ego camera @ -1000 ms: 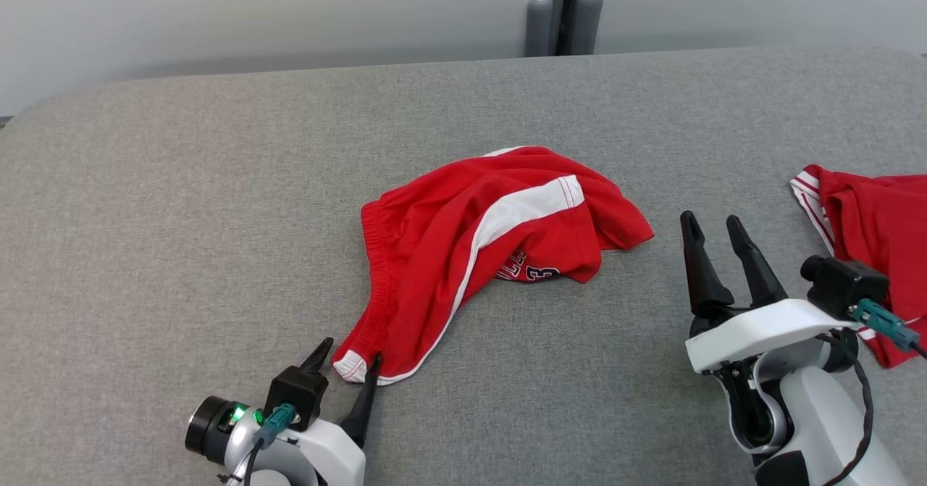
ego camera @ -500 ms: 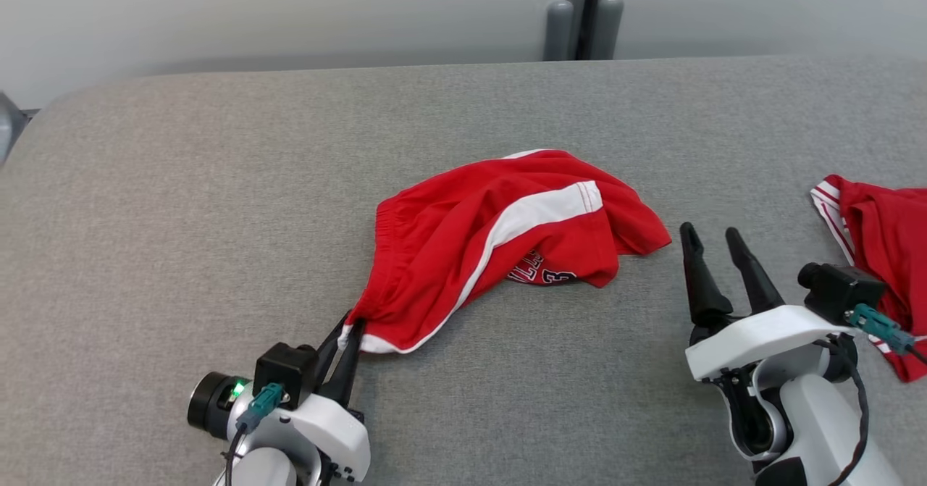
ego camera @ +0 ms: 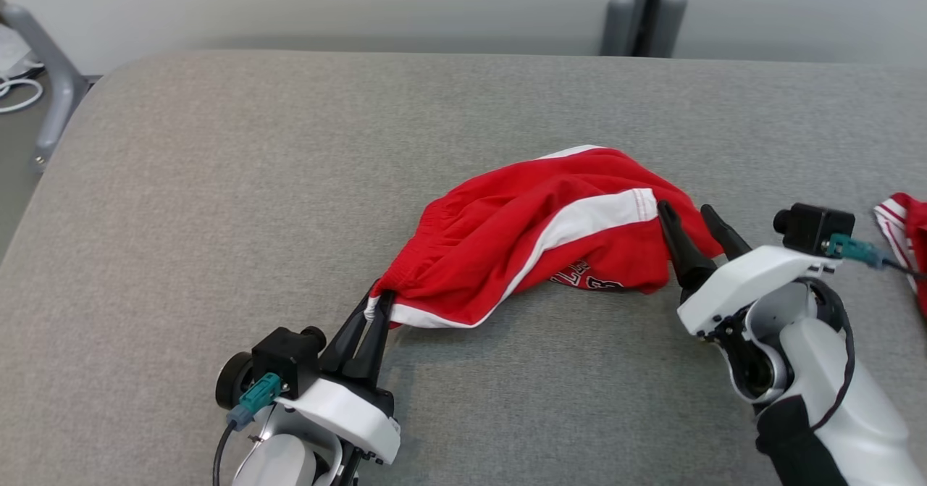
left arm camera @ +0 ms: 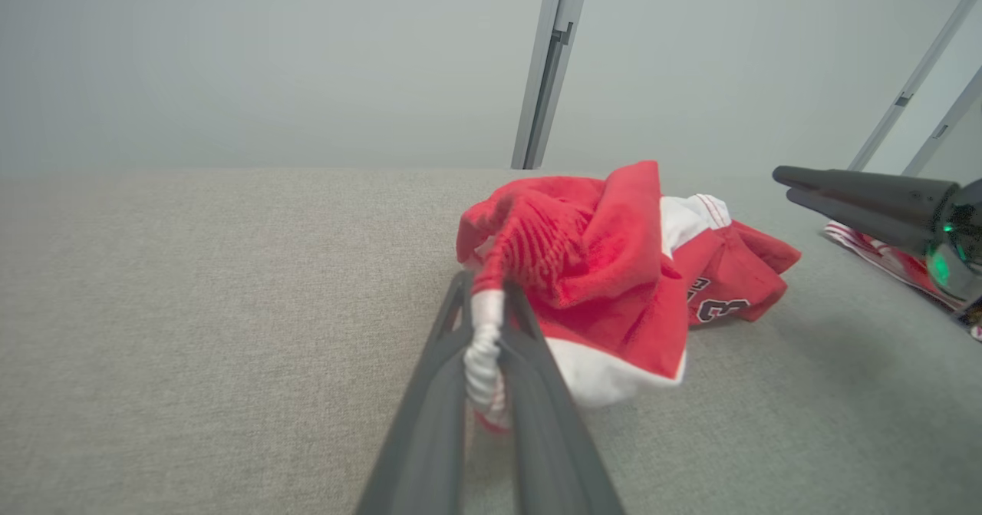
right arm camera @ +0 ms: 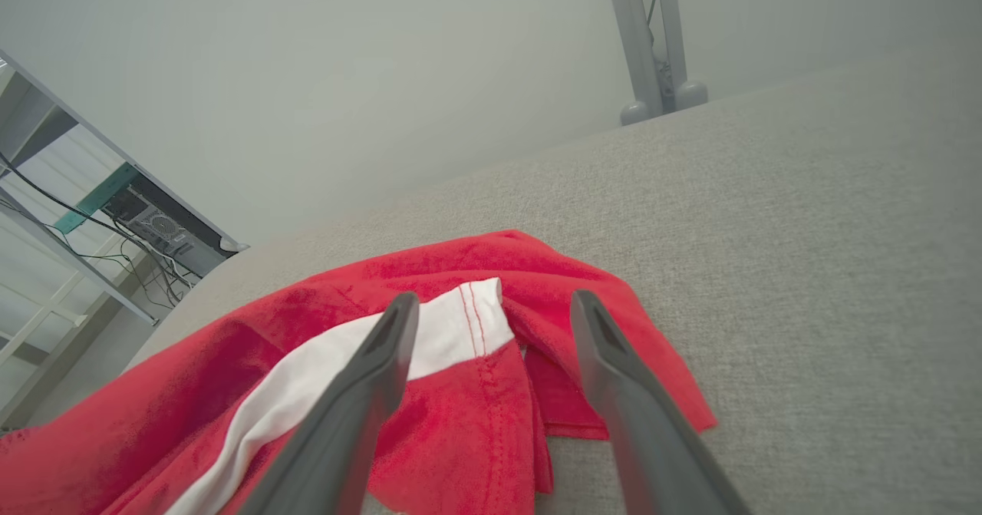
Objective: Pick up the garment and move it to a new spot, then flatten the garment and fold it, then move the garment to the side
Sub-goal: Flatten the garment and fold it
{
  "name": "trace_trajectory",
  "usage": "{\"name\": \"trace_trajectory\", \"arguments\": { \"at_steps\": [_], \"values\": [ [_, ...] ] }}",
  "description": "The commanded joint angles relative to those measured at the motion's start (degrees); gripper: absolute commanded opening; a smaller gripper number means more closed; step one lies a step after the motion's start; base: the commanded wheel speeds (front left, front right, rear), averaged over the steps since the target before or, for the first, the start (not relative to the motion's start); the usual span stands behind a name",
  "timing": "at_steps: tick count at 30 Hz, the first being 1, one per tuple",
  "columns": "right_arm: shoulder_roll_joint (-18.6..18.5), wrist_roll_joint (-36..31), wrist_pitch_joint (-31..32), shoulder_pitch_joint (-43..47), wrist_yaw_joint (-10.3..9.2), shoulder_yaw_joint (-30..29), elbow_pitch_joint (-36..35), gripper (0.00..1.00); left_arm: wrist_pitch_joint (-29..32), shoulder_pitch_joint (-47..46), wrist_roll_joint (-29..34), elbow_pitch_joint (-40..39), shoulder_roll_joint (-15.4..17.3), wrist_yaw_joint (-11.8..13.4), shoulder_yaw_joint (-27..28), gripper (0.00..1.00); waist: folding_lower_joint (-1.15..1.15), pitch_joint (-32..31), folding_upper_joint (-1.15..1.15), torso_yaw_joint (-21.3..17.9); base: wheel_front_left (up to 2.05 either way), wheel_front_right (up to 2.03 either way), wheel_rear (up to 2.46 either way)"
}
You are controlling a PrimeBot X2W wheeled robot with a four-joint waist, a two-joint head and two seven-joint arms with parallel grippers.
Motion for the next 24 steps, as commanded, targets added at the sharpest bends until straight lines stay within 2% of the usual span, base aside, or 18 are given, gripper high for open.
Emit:
{"name": "trace_trajectory", "arguments": {
  "at_steps": [1,6,14,15,16,17,22,24],
  "values": [
    [-1.1,1.5,1.7,-2.0,-0.02,0.4,2.0,1.00,-0.2,-0.3,-0.7,-0.7,0.2,-0.1,-0.4,0.00,0.00,0.6,0.00,1.3,0.00,0.00,0.00],
    [-2.8,4.1,4.3,-5.6,-0.01,2.5,5.8,1.00,-0.2,-1.0,-1.4,-1.5,-0.1,0.3,-1.6,0.00,0.00,1.4,0.00,3.1,0.00,0.00,0.00],
    [-4.2,7.7,4.8,-7.4,-0.01,6.6,7.6,1.00,-0.2,-1.4,-2.0,-2.1,-0.2,0.9,-2.6,0.00,0.00,2.0,0.00,4.3,0.00,0.00,0.00],
    [-4.4,8.1,4.8,-7.6,-0.01,7.1,7.8,0.76,-0.2,-1.4,-2.0,-2.2,-0.2,1.0,-2.6,0.00,0.00,2.0,0.00,4.4,0.00,0.00,0.00],
    [-4.5,8.5,4.8,-7.7,-0.01,7.9,7.8,0.28,-0.2,-1.4,-2.0,-2.2,-0.2,1.0,-2.7,0.00,0.00,2.1,0.00,4.4,0.00,0.00,0.00],
    [-4.6,9.0,4.5,-7.8,-0.01,8.8,7.5,0.00,-0.2,-1.4,-2.1,-2.2,-0.2,1.1,-2.7,0.00,0.00,2.1,0.00,4.5,0.00,0.00,0.00],
    [-6.0,10.6,1.6,-7.7,-0.01,12.2,5.7,0.00,-0.2,-1.3,-2.5,-2.0,-0.2,1.5,-2.4,0.00,0.00,1.9,0.00,3.9,0.00,0.00,0.00],
    [-6.5,11.0,0.0,-7.5,-0.01,13.3,4.9,0.00,-0.2,-0.9,-5.1,-1.8,-0.2,1.1,-1.9,0.00,0.00,1.5,0.00,3.4,0.00,0.00,0.00]
  ]
}}
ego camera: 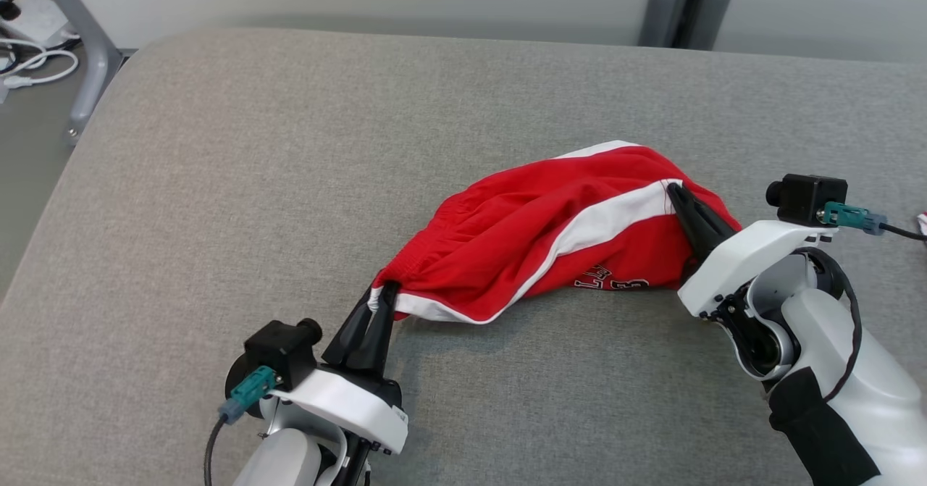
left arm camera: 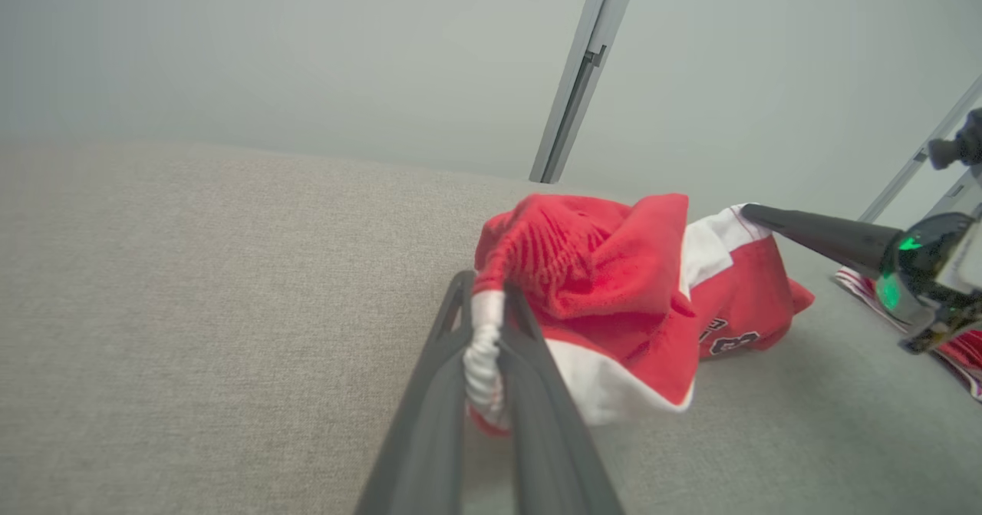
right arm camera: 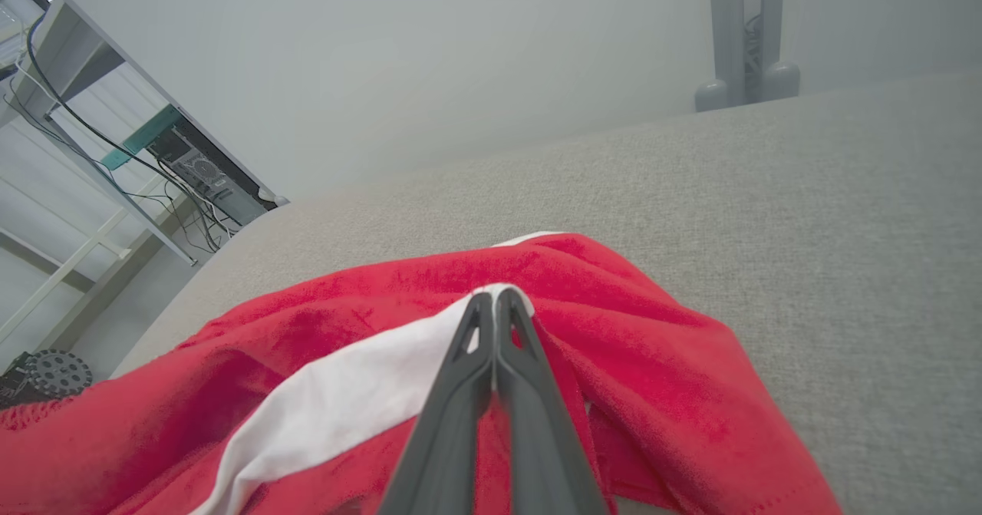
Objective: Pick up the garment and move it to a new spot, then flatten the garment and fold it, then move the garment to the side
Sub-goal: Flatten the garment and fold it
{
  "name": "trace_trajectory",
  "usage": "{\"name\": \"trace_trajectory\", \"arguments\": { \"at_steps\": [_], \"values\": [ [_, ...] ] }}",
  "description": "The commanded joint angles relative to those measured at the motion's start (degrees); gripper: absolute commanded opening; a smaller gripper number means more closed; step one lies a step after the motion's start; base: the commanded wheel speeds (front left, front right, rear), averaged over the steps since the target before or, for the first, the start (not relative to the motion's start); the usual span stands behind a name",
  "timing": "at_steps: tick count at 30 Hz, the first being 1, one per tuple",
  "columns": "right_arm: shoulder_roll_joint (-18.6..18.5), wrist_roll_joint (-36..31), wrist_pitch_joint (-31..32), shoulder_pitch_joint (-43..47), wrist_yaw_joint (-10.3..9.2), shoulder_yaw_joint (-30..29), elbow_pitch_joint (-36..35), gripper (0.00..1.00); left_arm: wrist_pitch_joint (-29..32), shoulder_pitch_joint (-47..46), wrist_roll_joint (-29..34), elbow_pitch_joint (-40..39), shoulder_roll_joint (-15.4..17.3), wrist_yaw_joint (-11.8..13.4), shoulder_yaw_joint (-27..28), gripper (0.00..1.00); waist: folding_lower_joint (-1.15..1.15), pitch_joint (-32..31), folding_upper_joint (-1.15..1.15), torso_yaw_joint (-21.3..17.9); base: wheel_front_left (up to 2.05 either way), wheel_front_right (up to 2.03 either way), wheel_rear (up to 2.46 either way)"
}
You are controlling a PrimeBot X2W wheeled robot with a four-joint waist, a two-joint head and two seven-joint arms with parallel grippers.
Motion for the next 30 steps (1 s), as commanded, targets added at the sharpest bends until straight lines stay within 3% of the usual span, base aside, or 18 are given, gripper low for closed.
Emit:
{"name": "trace_trajectory", "arguments": {
  "at_steps": [1,10,13,19,26,30],
  "values": [
    [-0.5,0.6,-1.2,0.2,-0.02,0.6,-0.8,0.00,-0.2,-0.2,-2.3,-0.1,0.2,-0.2,0.4,0.00,0.00,-0.5,0.00,-0.6,0.00,0.00,0.00],
    [-4.0,2.9,-8.4,2.3,-0.03,3.2,-9.1,0.00,7.1,-1.9,-9.7,-3.9,0.6,0.3,3.1,0.00,0.00,-3.5,0.00,-4.6,0.00,0.00,0.00],
    [-5.7,2.2,-10.5,2.9,-0.02,3.0,-13.1,0.00,12.2,-3.2,-16.0,-8.2,0.4,0.6,5.1,0.00,0.00,-4.4,0.00,-6.2,0.00,0.00,0.00],
    [-6.9,-2.5,-12.6,3.8,-0.02,-4.1,-21.5,0.00,22.6,-8.1,-20.7,-18.0,1.1,5.5,7.6,0.00,0.00,-6.3,0.00,-9.7,0.00,0.00,0.00],
    [-2.7,-10.7,-12.7,5.9,-0.03,-15.9,-32.7,0.00,33.6,-14.0,-31.3,-23.2,0.7,11.6,11.0,0.00,0.00,-8.4,0.00,-12.0,0.00,0.00,0.00],
    [-1.0,-12.8,-12.6,6.9,-0.03,-17.2,-33.9,0.00,37.1,-17.8,-36.2,-24.0,0.4,15.6,12.4,0.00,0.00,-9.4,0.00,-12.8,0.00,0.00,0.00]
  ]
}}
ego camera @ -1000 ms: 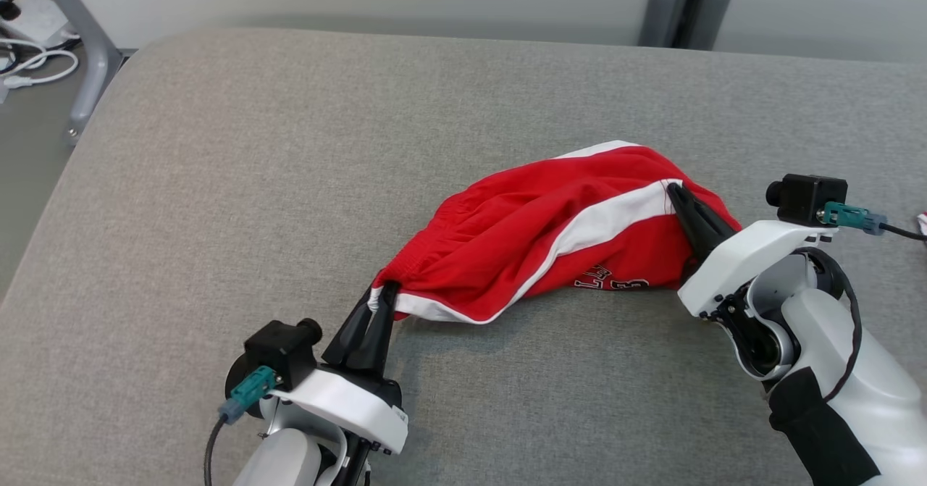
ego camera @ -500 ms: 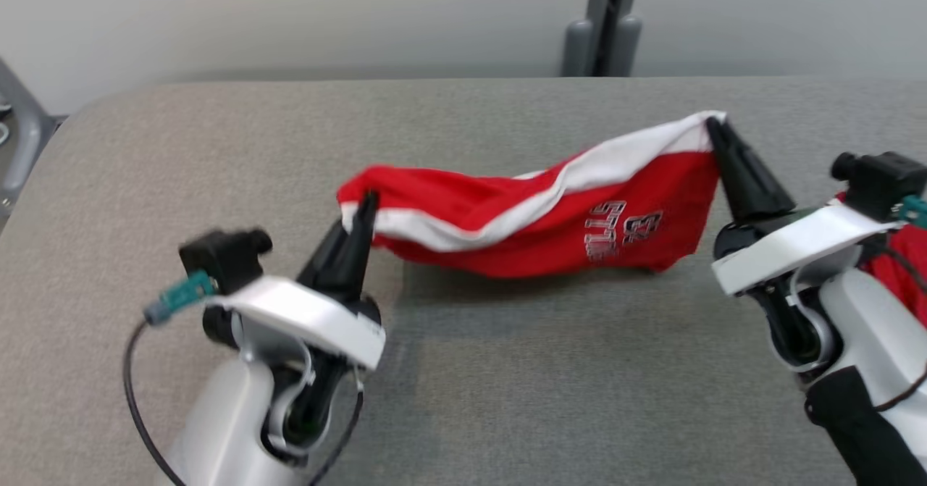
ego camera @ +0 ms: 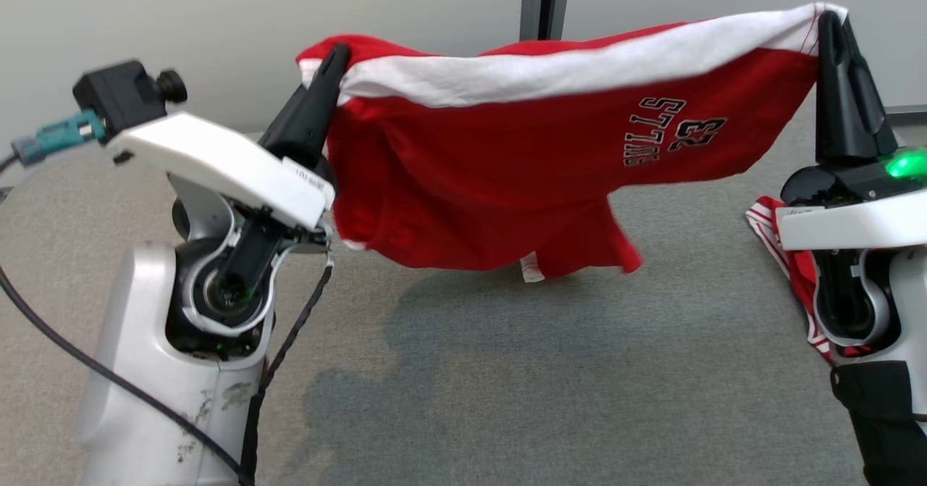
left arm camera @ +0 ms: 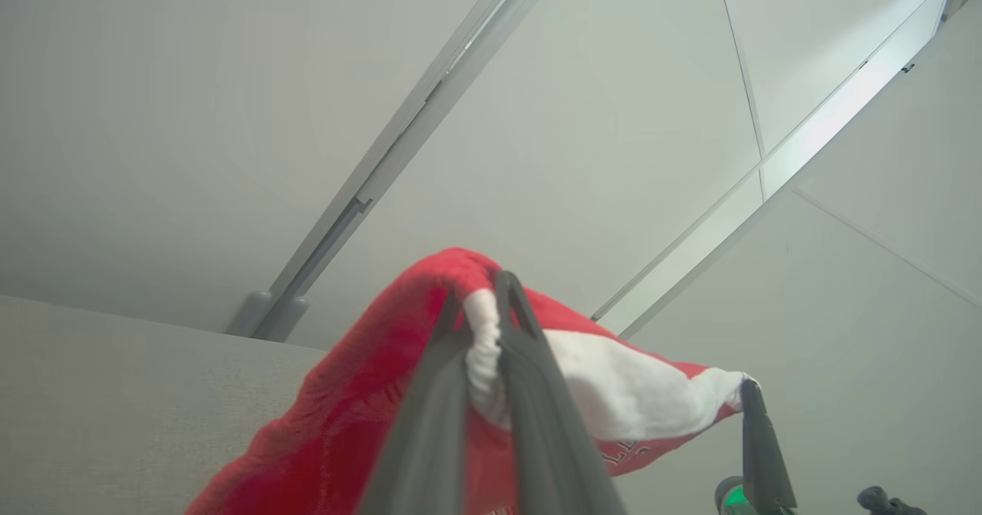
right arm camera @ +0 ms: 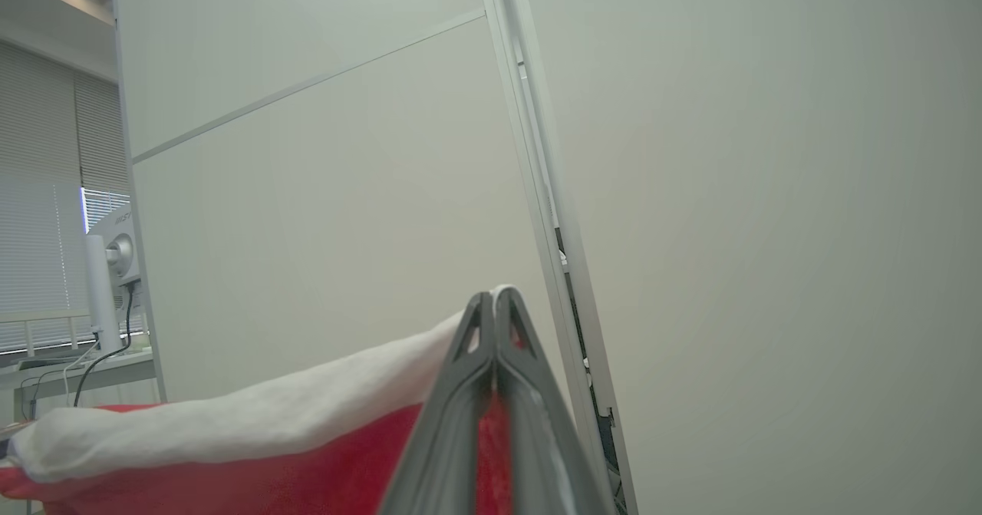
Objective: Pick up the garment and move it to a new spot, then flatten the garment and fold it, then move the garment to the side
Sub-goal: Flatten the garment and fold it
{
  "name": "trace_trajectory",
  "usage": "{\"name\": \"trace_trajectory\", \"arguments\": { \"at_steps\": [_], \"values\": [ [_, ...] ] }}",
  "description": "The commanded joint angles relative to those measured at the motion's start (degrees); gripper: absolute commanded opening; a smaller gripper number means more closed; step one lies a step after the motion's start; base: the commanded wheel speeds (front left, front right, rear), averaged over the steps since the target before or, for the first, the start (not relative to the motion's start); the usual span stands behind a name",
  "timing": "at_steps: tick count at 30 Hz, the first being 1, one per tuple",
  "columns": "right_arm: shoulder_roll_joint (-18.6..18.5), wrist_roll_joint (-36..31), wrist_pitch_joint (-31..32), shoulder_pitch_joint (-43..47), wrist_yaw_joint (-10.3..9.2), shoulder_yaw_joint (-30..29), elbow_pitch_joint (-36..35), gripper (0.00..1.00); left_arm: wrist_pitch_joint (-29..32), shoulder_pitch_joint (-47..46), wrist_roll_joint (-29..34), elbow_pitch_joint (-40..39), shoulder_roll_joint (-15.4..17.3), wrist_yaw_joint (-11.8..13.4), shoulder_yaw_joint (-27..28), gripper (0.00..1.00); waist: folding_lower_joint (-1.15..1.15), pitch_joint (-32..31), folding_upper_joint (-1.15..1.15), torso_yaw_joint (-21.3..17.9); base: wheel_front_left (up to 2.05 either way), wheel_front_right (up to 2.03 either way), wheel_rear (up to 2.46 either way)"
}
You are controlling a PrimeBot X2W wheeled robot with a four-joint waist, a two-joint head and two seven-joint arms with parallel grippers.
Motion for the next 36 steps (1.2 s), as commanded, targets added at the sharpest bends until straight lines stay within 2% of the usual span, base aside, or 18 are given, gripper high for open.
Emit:
{"name": "trace_trajectory", "arguments": {
  "at_steps": [1,10,14,17,22,26,31,36],
  "values": [
    [0.6,0.2,0.6,0.6,-0.03,-0.6,0.5,0.00,1.2,-1.4,-1.2,-0.1,0.1,1.0,0.0,0.00,0.00,-0.6,0.00,-0.6,0.00,0.00,0.00],
    [1.0,-0.4,5.3,-3.0,-0.03,0.5,0.8,0.00,6.8,-5.0,-4.2,0.5,0.5,4.5,-0.3,0.00,0.00,1.7,0.00,-1.4,0.00,0.00,0.00],
    [-0.1,-0.3,8.2,-8.3,-0.03,1.3,1.8,0.00,8.6,-10.0,-4.1,2.5,1.2,6.5,0.5,0.00,0.00,5.8,0.00,-1.7,0.00,0.00,0.00],
    [-1.4,0.6,10.8,-14.8,-0.03,2.3,3.5,0.00,10.2,-16.5,-2.4,5.1,2.8,7.1,-0.5,0.00,0.00,10.4,0.00,-1.9,0.00,0.00,0.00],
    [-3.5,1.6,13.0,-29.2,-0.03,4.2,9.9,0.00,12.5,-30.3,3.2,12.3,6.9,4.0,-4.6,0.00,0.00,18.5,0.00,-2.6,0.00,0.00,0.00],
    [-4.3,0.8,10.7,-41.3,-0.03,6.9,15.9,0.00,11.3,-42.6,9.3,19.9,9.9,-0.4,-8.1,0.00,0.00,23.9,0.00,-3.5,0.00,0.00,0.00],
    [-3.9,-0.8,3.2,-54.5,-0.03,7.1,23.9,0.00,0.8,-57.1,17.0,28.9,10.4,-5.6,-10.5,0.00,0.00,29.2,0.00,-4.5,0.00,0.00,0.00],
    [-1.2,-2.3,-0.1,-59.7,-0.03,5.9,28.8,0.00,-12.8,-64.1,21.0,38.1,9.2,-10.0,-11.0,0.00,0.00,32.3,0.00,-4.9,0.00,0.00,0.00]
  ]
}}
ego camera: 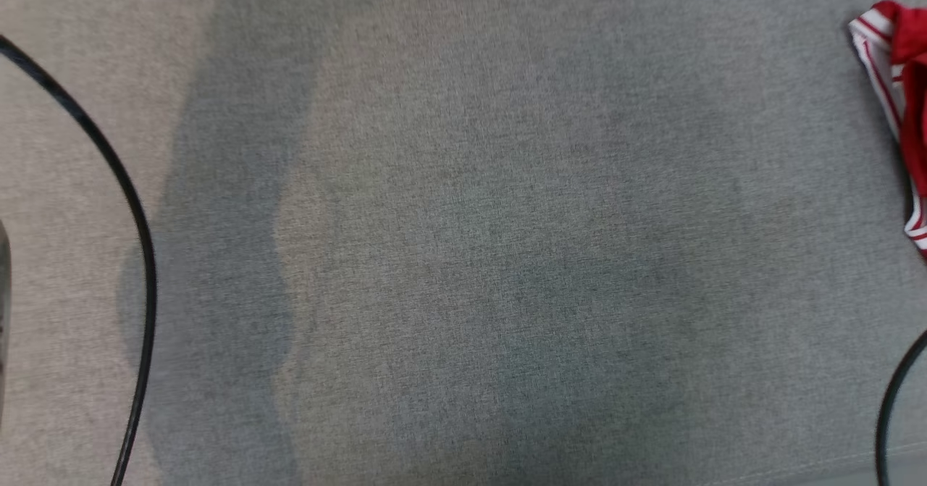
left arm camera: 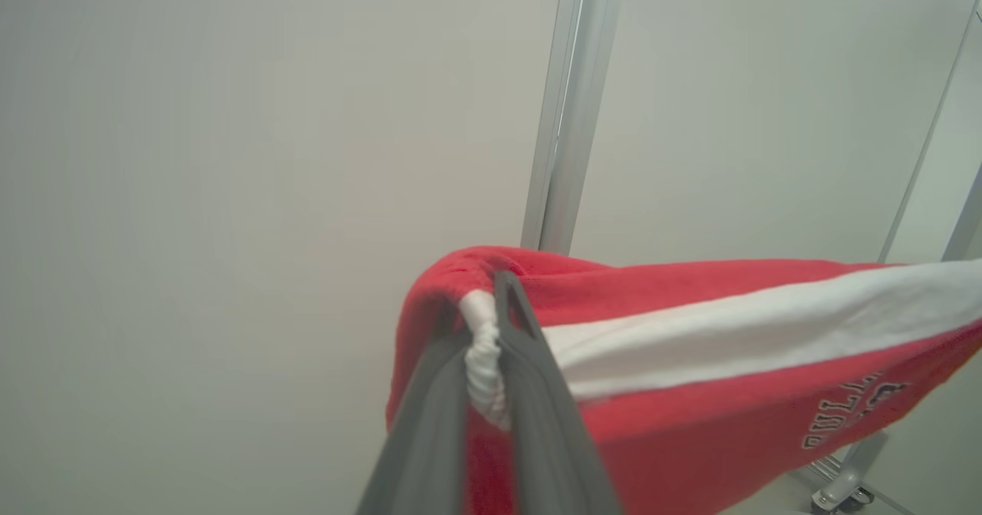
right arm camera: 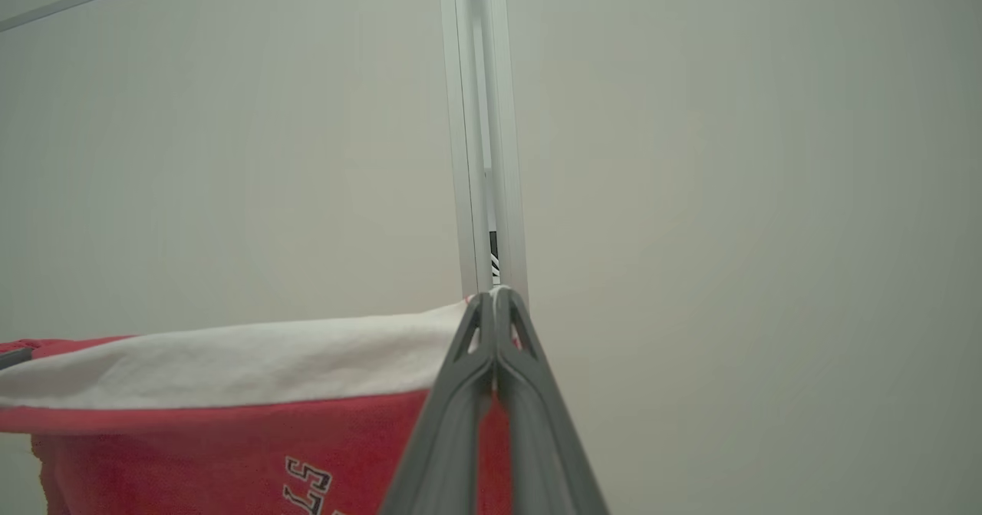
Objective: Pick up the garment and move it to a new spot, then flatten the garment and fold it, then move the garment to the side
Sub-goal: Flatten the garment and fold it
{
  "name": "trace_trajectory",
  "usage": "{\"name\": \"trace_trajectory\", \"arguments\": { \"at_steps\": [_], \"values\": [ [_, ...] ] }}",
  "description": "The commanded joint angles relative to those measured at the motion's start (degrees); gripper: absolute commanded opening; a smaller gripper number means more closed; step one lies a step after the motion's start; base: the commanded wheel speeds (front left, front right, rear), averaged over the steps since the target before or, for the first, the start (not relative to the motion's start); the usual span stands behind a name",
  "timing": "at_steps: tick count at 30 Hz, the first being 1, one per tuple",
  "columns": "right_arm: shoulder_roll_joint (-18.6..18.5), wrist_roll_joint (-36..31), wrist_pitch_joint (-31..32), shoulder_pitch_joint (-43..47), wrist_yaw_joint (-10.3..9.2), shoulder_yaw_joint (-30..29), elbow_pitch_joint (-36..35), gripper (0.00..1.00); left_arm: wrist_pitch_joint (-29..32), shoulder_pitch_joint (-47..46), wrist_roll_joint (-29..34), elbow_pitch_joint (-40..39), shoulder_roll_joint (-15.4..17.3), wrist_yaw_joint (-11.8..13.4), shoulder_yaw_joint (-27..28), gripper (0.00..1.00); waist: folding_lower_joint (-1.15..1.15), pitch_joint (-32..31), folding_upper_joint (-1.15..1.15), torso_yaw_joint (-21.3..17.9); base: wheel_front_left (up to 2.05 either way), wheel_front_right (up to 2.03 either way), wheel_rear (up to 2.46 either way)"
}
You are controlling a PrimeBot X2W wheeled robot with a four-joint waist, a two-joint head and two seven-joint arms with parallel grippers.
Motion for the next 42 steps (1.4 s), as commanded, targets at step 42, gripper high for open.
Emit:
{"name": "trace_trajectory", "arguments": {
  "at_steps": [42],
  "values": [
    [-0.6,17.6,2.7,37.2,-0.03,31.4,16.0,0.00,-12.5,34.9,-8.0,17.3,8.2,-9.3,-41.8,0.00,0.00,-12.0,0.00,2.2,0.00,0.00,0.00]
  ]
}}
